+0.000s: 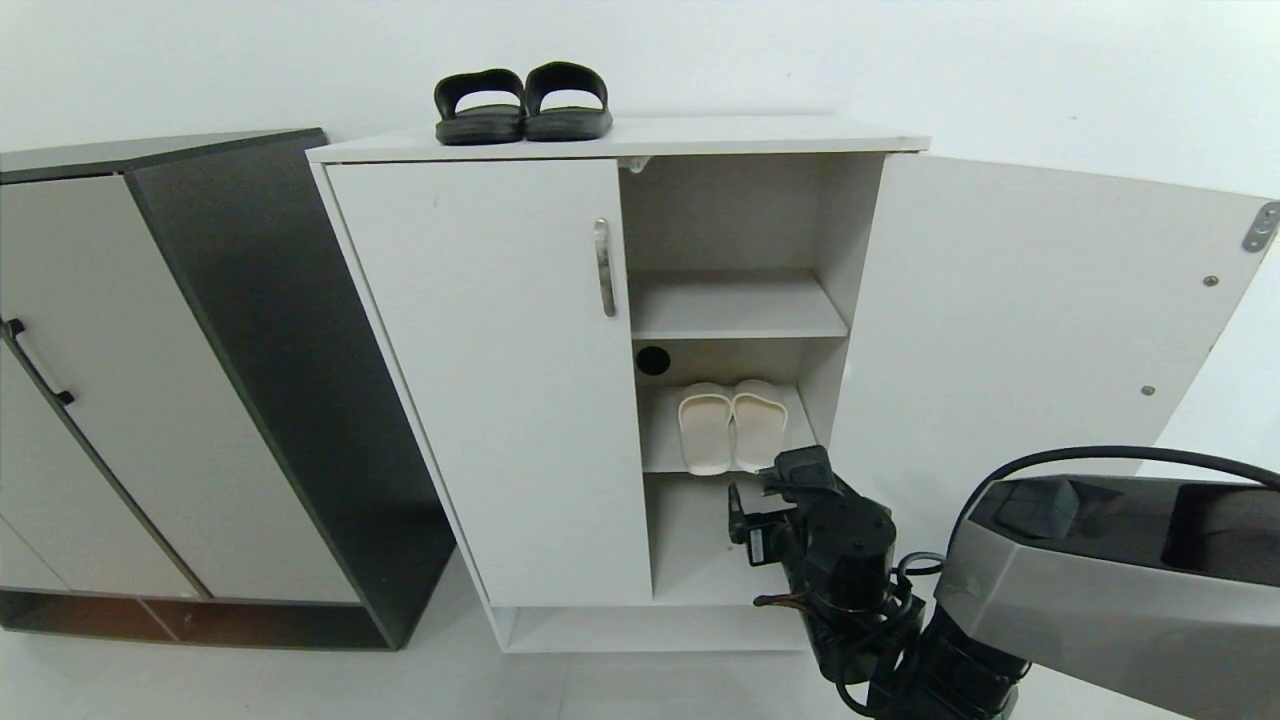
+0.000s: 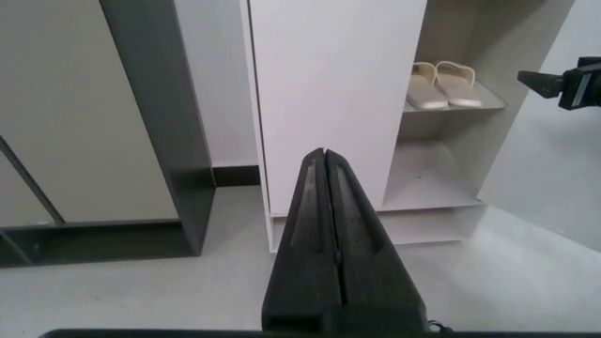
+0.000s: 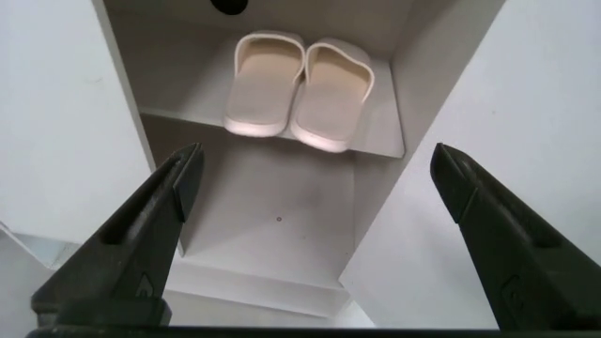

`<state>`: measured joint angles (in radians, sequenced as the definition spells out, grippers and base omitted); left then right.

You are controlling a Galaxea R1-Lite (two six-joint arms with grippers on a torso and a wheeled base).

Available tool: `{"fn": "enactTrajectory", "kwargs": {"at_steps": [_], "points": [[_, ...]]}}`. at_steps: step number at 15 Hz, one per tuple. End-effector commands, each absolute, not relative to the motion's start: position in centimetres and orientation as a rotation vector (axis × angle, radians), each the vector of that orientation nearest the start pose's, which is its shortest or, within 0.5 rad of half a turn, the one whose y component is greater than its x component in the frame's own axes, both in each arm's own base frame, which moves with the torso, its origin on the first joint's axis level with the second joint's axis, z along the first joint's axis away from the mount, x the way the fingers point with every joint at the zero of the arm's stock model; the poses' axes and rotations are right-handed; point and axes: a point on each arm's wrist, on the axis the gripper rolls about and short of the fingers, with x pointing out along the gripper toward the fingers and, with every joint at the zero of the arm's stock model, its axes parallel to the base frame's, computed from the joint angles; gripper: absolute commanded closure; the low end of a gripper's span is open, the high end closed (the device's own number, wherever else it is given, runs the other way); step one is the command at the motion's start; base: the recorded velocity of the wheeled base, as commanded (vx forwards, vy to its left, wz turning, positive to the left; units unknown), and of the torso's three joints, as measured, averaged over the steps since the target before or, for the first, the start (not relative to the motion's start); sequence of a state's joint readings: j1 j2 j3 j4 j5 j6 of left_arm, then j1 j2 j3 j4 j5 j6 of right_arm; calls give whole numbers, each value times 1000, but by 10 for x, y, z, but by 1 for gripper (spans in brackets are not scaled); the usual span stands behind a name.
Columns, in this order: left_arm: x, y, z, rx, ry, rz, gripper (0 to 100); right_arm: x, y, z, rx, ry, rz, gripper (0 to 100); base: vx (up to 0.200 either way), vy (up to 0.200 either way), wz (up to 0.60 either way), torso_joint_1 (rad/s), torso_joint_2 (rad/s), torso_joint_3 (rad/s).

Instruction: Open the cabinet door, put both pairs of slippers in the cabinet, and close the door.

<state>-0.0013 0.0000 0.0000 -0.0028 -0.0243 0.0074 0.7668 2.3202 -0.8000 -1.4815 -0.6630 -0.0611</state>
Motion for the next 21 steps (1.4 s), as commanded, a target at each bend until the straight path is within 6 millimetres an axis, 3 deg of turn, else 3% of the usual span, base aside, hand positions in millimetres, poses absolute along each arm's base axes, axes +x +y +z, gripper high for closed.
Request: {"fn": "enactTrajectory", "kwargs": {"at_steps": [1, 14, 21], "points": [[-23, -1, 76, 8, -2, -26, 100, 288, 258, 43, -90, 30, 105, 0, 0, 200, 0, 2, -2, 7], [-23, -1, 76, 8, -2, -26, 100, 280, 249, 36, -145, 51, 188, 0, 0, 200, 0, 3, 2, 5], [-23, -1, 76, 8, -2, -26, 100, 284, 246, 36, -142, 51, 185, 0, 0, 0, 0, 0, 0, 0]]}}
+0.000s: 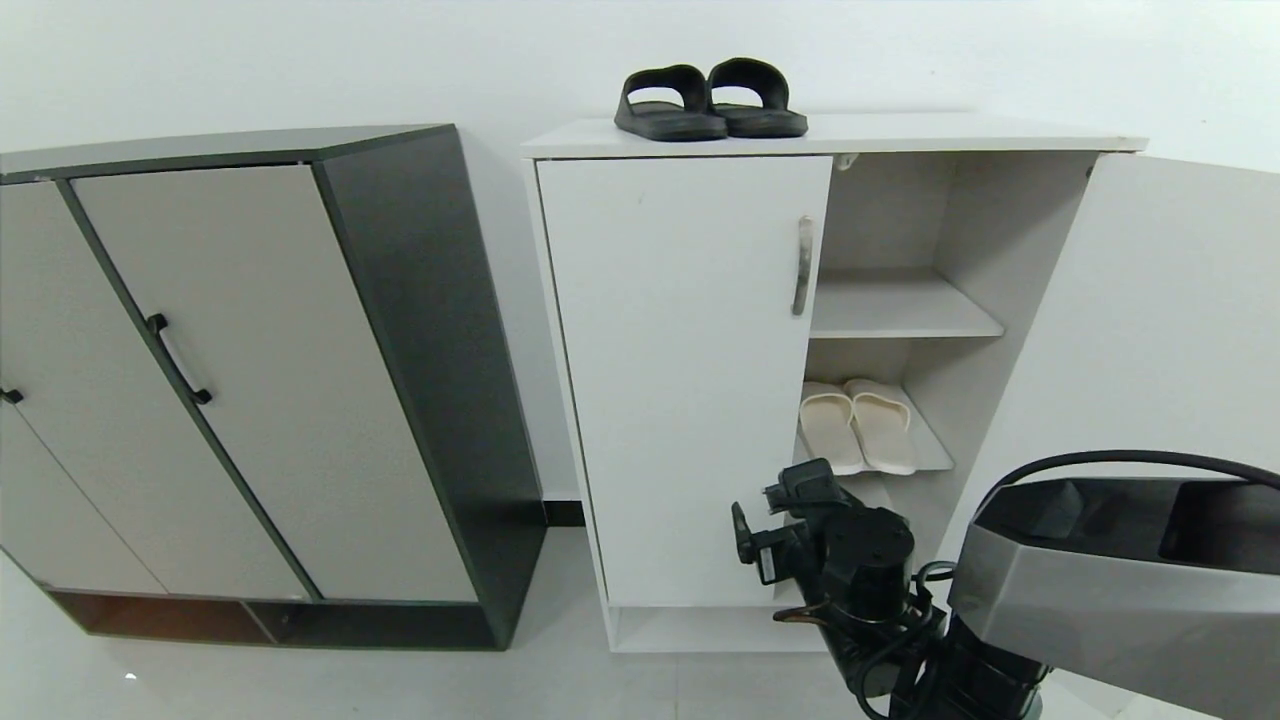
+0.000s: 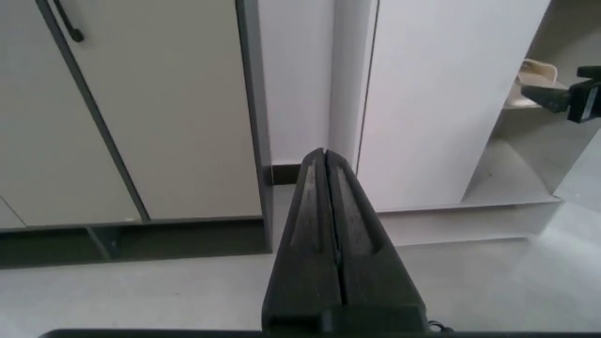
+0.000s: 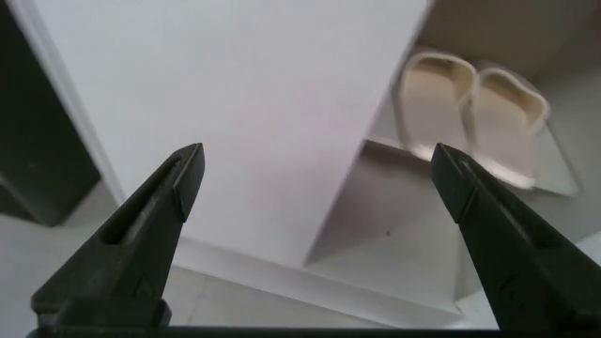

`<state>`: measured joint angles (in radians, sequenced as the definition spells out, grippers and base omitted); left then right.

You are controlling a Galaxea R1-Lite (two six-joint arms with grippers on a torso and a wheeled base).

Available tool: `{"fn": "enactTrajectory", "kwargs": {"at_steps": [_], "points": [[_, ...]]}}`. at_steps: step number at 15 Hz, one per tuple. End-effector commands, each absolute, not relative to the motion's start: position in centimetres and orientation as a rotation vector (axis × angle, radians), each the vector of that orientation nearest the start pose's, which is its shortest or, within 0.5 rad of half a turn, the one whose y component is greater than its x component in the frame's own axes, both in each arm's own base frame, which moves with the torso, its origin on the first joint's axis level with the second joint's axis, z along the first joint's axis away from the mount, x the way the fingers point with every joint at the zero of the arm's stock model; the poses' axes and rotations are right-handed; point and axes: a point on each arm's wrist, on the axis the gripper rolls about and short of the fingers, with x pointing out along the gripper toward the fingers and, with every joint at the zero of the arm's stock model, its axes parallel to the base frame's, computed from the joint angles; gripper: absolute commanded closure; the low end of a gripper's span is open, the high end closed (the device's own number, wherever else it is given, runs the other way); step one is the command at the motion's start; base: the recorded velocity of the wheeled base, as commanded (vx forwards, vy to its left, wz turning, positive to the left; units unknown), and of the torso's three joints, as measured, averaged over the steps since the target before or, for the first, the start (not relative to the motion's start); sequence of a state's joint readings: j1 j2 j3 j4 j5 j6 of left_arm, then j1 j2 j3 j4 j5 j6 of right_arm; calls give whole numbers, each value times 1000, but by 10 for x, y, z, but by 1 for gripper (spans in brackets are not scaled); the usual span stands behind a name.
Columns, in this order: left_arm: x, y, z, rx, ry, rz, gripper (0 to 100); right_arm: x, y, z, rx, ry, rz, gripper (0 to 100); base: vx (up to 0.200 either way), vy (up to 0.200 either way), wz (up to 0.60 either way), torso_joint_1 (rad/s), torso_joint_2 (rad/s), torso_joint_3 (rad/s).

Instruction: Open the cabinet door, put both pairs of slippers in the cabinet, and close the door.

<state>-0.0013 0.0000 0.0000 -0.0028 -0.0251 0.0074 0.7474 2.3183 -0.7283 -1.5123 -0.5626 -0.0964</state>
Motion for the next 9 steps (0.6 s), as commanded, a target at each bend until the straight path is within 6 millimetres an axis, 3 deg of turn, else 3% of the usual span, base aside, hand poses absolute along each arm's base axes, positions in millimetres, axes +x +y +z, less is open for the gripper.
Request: {"fn": "enactTrajectory", "kwargs": {"at_steps": [1, 9], "points": [[-23, -1, 76, 8, -2, -26, 100, 284, 246, 36, -141, 52, 188, 0, 0, 0, 0, 0, 0, 0], [-23, -1, 76, 8, -2, -26, 100, 284, 246, 37, -133, 41, 225, 0, 0, 0, 0, 0, 0, 0]]}}
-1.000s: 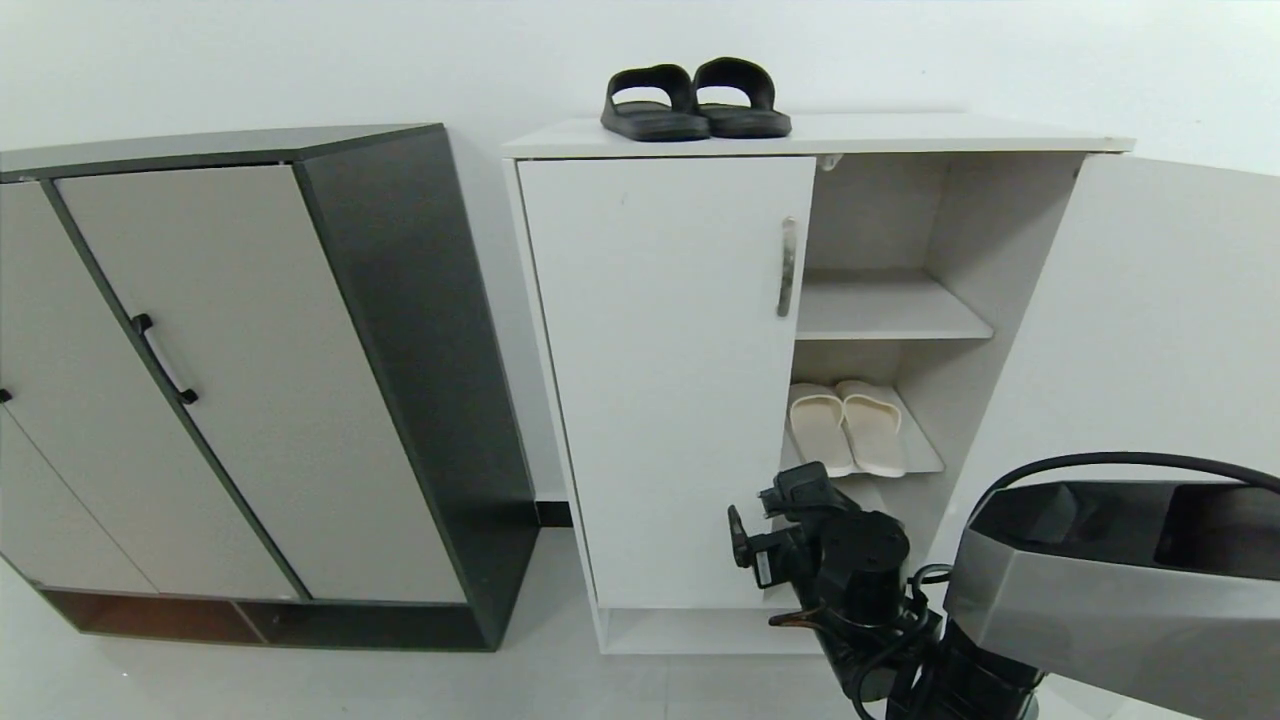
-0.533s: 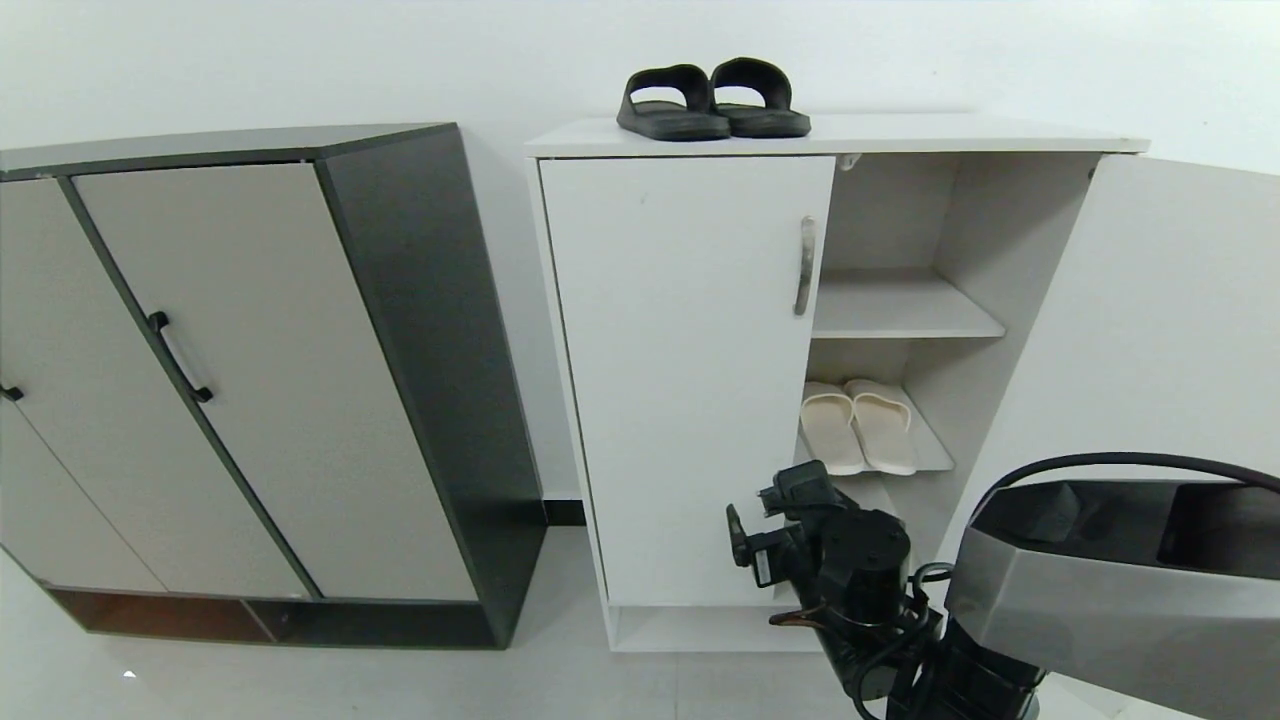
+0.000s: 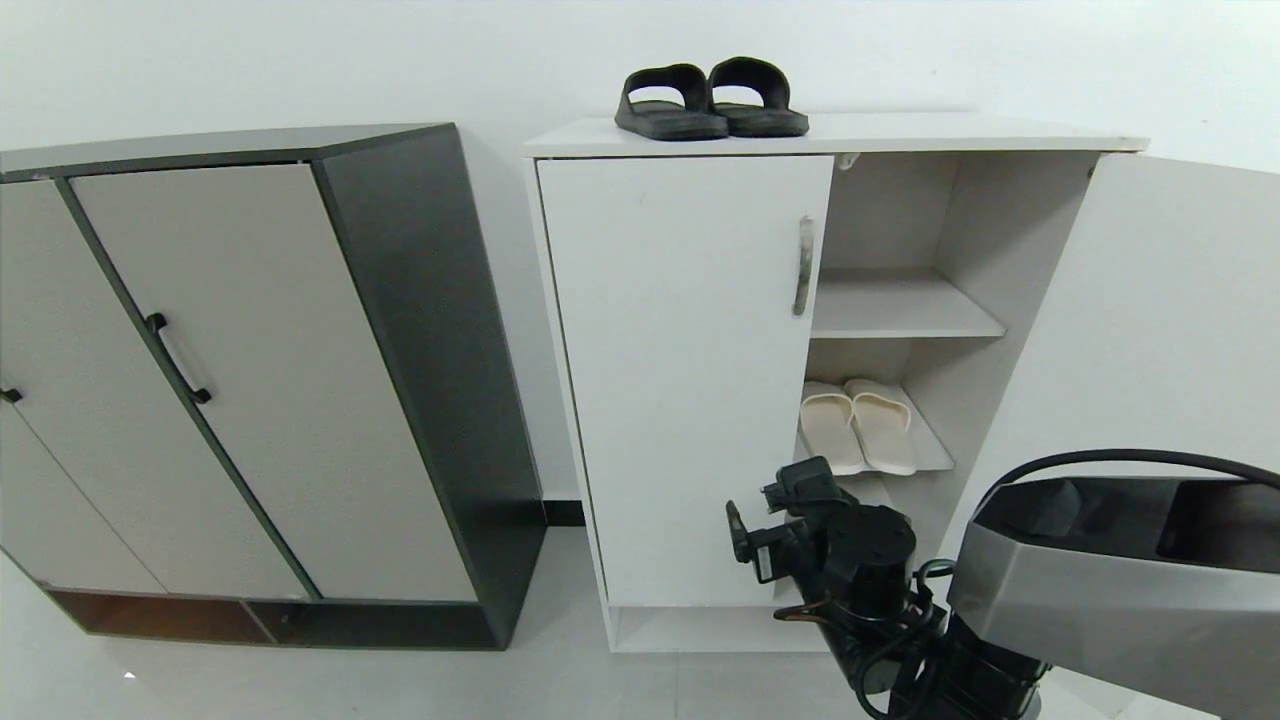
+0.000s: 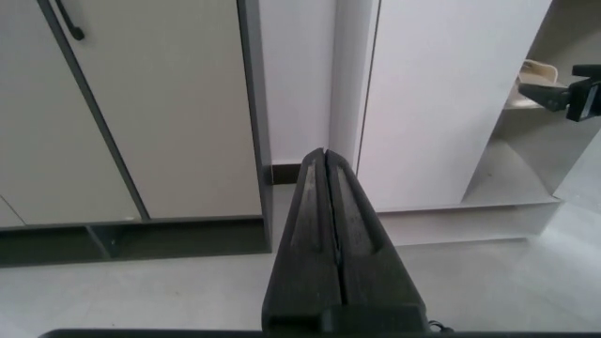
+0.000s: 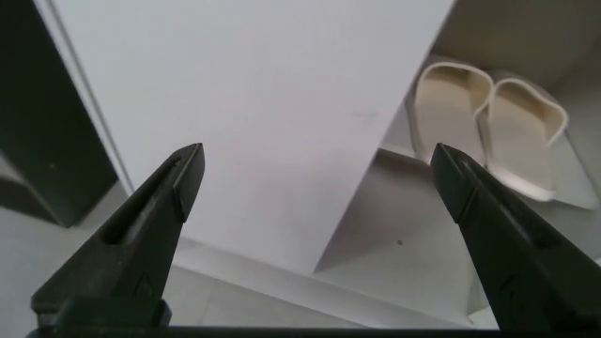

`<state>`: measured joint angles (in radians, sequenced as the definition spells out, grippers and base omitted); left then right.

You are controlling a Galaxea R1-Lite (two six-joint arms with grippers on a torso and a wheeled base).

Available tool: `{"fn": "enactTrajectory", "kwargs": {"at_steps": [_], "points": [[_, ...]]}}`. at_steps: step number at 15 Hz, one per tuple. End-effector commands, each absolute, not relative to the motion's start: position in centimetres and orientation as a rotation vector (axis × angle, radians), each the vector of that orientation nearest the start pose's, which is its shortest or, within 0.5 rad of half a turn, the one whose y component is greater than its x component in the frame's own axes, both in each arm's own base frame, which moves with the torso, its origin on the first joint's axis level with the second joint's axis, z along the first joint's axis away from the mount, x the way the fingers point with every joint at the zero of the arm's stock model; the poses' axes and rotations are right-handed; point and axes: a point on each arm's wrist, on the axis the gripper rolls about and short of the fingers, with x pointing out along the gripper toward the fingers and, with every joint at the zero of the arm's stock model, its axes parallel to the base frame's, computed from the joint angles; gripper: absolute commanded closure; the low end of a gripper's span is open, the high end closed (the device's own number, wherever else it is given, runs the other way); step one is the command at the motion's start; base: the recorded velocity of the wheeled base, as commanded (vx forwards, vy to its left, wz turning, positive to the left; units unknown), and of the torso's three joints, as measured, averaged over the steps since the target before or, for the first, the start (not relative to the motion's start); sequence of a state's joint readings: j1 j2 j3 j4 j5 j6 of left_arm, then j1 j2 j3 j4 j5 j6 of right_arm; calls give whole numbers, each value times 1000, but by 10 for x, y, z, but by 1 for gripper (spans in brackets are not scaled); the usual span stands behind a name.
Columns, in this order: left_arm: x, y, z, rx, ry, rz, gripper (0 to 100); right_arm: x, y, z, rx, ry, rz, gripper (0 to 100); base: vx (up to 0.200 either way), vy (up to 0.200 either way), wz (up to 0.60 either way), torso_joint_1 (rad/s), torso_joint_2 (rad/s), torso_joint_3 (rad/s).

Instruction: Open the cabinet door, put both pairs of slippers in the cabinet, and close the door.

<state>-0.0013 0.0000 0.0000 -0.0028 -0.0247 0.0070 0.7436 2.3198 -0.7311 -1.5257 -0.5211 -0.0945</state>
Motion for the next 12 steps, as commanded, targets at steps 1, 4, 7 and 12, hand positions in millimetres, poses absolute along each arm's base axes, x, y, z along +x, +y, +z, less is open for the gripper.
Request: {"fn": "enactTrajectory", "kwargs": {"at_steps": [1, 4, 7, 12], "points": [[-23, -1, 76, 6, -2, -26, 100, 284, 246, 36, -134, 43, 225, 0, 0, 0, 0, 0, 0, 0], [-23, -1, 76, 8, -2, -26, 100, 284, 246, 35, -135, 44, 220, 0, 0, 0, 0, -1, -58, -63], [-23, -1, 76, 8, -2, -26, 100, 285, 247, 34, -136, 45, 220, 0, 0, 0, 0, 22, -206, -318], [-23, -1, 76, 6, -2, -26, 100, 284, 246, 34, -138, 48, 220, 0, 0, 0, 0, 74, -504, -361]]}}
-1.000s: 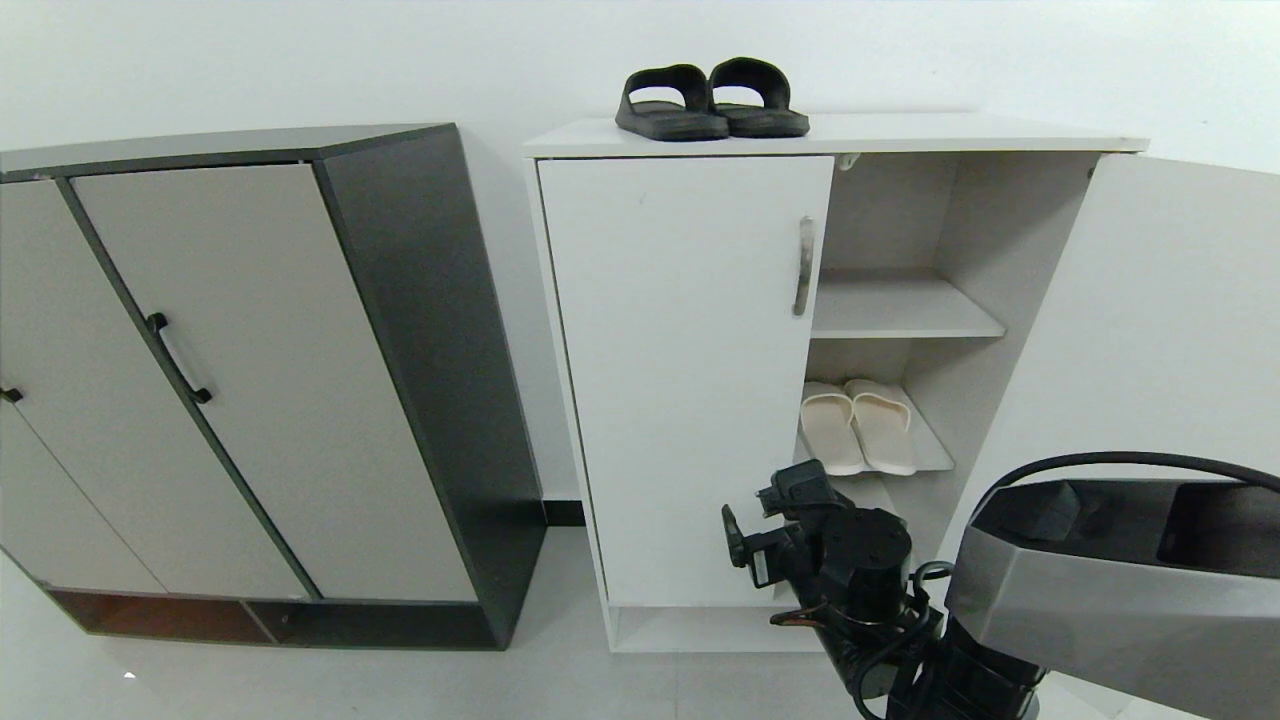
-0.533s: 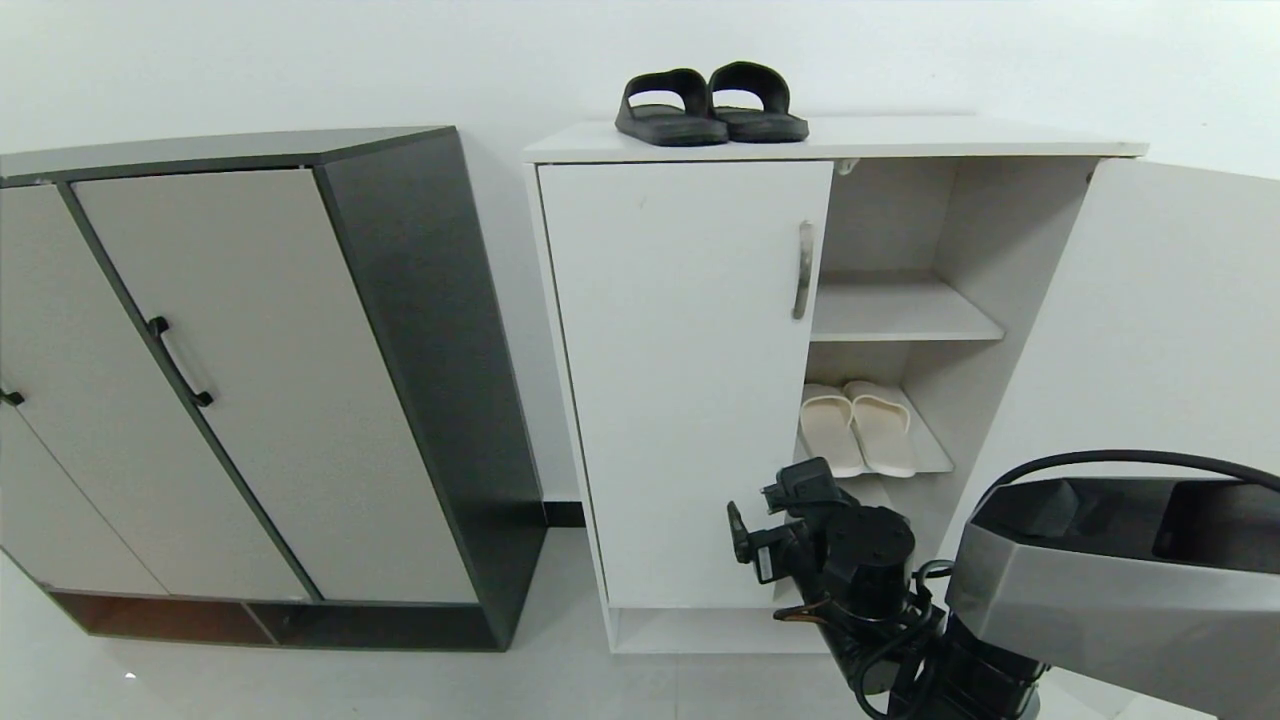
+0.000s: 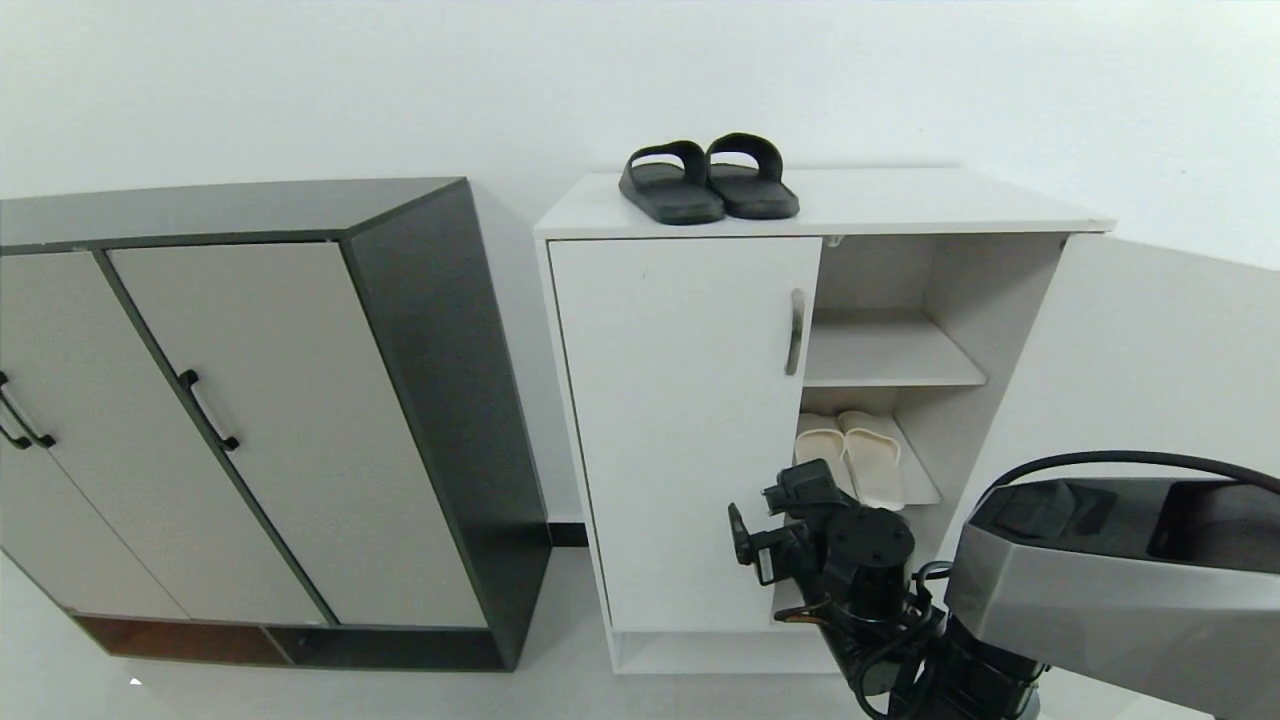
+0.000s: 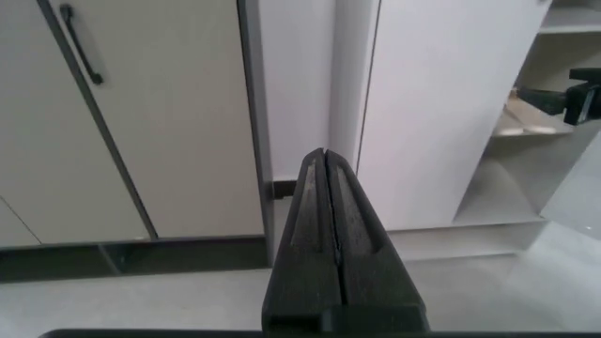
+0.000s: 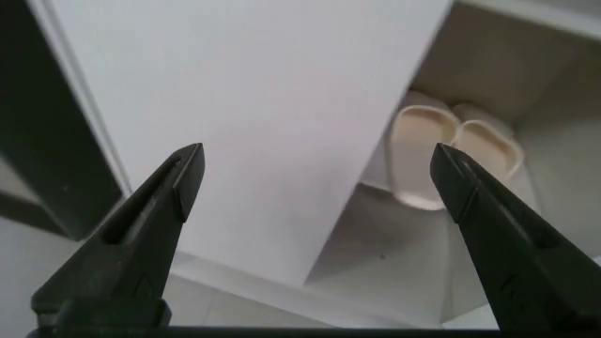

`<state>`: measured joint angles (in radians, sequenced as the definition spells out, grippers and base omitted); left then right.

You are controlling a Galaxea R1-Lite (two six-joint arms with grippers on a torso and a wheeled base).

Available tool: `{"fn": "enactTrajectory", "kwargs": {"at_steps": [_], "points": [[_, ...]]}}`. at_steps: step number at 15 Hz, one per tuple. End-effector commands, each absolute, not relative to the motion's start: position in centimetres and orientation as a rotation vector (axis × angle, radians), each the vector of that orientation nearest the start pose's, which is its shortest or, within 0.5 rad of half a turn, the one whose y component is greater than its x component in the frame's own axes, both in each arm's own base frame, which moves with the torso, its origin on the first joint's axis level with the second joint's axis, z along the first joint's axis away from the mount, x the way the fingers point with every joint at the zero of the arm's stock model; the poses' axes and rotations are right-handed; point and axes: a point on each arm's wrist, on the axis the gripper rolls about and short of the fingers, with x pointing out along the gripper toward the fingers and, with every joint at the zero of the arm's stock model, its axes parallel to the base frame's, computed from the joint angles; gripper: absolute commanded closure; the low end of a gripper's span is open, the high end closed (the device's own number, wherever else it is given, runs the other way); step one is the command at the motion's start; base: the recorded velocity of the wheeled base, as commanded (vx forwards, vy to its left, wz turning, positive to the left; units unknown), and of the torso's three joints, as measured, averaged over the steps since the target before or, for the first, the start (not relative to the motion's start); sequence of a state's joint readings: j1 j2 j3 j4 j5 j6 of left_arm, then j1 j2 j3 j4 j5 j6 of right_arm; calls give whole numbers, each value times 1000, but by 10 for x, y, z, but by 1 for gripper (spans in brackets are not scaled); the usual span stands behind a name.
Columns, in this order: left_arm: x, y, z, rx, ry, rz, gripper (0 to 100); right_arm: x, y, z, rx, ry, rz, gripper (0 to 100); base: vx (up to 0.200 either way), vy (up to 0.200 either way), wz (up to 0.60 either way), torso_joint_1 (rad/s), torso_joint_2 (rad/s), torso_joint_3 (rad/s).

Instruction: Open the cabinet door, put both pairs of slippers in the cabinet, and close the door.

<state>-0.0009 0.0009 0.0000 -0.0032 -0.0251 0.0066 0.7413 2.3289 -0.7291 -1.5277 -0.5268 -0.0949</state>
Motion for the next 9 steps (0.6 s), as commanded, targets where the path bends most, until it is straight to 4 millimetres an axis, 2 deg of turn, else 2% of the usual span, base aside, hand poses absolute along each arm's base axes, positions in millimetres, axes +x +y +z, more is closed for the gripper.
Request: {"fn": "enactTrajectory", "kwargs": {"at_steps": [1, 9], "points": [[-23, -1, 76, 6, -2, -26, 100, 284, 246, 34, -138, 48, 220, 0, 0, 0, 0, 119, -461, -354], [-23, -1, 76, 6, -2, -26, 100, 284, 246, 32, -142, 49, 221, 0, 0, 0, 0, 148, -471, -325]]}}
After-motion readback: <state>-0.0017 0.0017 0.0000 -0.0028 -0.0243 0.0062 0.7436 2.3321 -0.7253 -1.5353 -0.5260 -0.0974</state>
